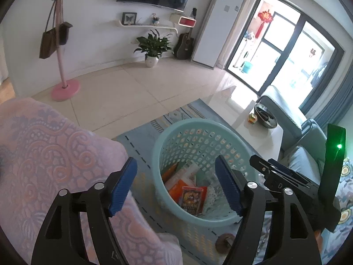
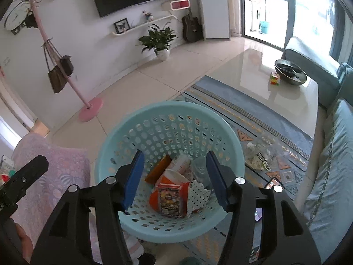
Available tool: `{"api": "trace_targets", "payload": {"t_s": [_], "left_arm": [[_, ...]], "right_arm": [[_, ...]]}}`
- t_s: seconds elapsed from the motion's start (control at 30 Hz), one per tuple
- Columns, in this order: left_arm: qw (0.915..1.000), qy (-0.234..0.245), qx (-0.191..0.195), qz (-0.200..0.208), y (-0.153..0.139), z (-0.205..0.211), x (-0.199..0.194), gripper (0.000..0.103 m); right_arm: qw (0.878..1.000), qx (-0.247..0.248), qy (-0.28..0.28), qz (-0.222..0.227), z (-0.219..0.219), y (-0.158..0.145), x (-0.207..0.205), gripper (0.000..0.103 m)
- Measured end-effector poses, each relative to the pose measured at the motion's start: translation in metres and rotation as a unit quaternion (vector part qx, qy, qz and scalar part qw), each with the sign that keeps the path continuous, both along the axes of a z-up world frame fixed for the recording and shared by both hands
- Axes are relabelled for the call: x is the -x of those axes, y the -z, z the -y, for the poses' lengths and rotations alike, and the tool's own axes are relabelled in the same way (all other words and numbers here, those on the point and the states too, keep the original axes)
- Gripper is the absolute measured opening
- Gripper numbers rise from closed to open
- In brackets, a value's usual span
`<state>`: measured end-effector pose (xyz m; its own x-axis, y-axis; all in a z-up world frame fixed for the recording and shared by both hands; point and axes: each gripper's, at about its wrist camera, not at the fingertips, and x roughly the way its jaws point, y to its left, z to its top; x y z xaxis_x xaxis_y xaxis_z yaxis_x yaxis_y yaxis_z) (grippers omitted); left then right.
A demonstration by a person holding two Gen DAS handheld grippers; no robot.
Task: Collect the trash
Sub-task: 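Return both tools to the pink bag and paper cone cup on the table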
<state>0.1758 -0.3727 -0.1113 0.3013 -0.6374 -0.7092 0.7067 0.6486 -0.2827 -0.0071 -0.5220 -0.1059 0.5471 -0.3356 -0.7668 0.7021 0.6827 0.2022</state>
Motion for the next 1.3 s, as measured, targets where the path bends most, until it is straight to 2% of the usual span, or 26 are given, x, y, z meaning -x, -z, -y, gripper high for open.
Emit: {"api": "trace_targets", "payload": {"t_s": [0.27,0.37,0.53,0.67,0.87,0.97,1.1,1.17,1.3], "left_arm": [[0.9985,-0.027,0.041,0.023,-0.037,-0.057,0.012,0.073],[0.9967,-0.046,0.056,0.036,-0.053,-0.084,0.012,0.078],[0.9909,-0.097,0.081,0.047,-0.071,-0.141,0.012,0.078],[0.9843,-0.144,0.085,0.058,-0.078,-0.187,0.009,0.078],[0.9673,-0.230,0.075,0.077,-0.080,-0.263,-0.002,0.080],[0.9554,-0.277,0.071,0.075,-0.076,-0.304,-0.014,0.081],[0.9454,-0.316,0.043,0.066,-0.064,-0.339,-0.032,0.081],[0.9449,-0.322,0.032,0.051,-0.055,-0.348,-0.042,0.081],[0.9501,-0.311,-0.001,0.020,-0.029,-0.348,-0.060,0.081]], "right_arm": [[0.997,0.050,-0.045,0.030,-0.051,-0.047,-0.010,0.055],[0.995,0.061,-0.064,0.043,-0.069,-0.064,-0.017,0.057],[0.989,0.070,-0.110,0.071,-0.109,-0.087,-0.034,0.059],[0.983,0.071,-0.144,0.091,-0.142,-0.098,-0.056,0.060],[0.970,0.084,-0.206,0.097,-0.193,-0.104,-0.089,0.061],[0.958,0.092,-0.249,0.106,-0.223,-0.106,-0.106,0.061],[0.942,0.117,-0.295,0.112,-0.258,-0.107,-0.127,0.061],[0.934,0.116,-0.317,0.112,-0.271,-0.105,-0.138,0.061],[0.919,0.099,-0.365,0.110,-0.299,-0.098,-0.167,0.061]]}}
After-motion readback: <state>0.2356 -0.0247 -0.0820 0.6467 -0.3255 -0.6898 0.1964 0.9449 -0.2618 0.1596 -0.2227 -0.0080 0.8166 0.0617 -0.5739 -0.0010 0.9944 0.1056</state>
